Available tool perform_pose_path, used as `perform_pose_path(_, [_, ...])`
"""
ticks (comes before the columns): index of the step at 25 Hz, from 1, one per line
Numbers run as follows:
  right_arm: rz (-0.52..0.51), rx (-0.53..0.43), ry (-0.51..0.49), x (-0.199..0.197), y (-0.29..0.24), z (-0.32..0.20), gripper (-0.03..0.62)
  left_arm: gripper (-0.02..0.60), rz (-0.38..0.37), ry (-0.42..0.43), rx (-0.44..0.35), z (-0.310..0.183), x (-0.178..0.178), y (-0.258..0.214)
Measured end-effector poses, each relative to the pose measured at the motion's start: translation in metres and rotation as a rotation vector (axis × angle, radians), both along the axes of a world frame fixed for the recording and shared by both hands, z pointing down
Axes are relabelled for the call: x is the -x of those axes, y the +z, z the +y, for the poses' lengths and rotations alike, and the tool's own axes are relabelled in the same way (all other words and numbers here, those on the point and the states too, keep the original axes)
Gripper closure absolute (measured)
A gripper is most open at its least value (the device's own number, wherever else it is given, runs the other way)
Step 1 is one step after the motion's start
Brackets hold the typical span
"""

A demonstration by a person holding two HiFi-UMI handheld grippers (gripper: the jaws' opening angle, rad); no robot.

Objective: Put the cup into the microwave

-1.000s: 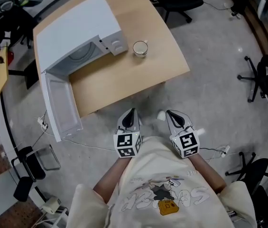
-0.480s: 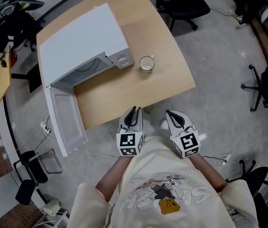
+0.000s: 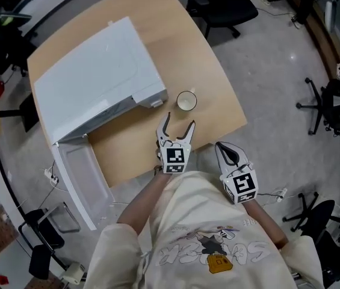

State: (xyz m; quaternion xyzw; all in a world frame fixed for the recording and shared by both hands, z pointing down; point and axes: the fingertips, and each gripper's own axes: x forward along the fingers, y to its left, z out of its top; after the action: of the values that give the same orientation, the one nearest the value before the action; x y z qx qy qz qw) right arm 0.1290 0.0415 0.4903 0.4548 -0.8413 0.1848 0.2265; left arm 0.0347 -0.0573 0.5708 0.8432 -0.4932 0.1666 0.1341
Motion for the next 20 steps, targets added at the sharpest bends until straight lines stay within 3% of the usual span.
perform_pose_path(5, [0.035,0.012,0.057,-0.034,-0.005,-0.013,0.588,0.118,-0.086,0.023,0.048,-0.05,-0.023,0.058])
perform_pose_path(11, [0.055,0.037,0.059,-0.051,0.0,-0.023,0.588,0.179,-0.072,0.03,0.064,-0.081,-0.045,0.063])
perform_pose_path(15, [0.046,0.047,0.01,-0.048,0.002,-0.028,0.588,0.18,-0.028,0.011,0.126,-0.076,-0.045,0.061])
perform_pose_path(20, [0.022,0.038,-0.101,-0.037,0.003,-0.037,0.588,0.179,-0.021,-0.012,0.114,-0.042,-0.032,0.038])
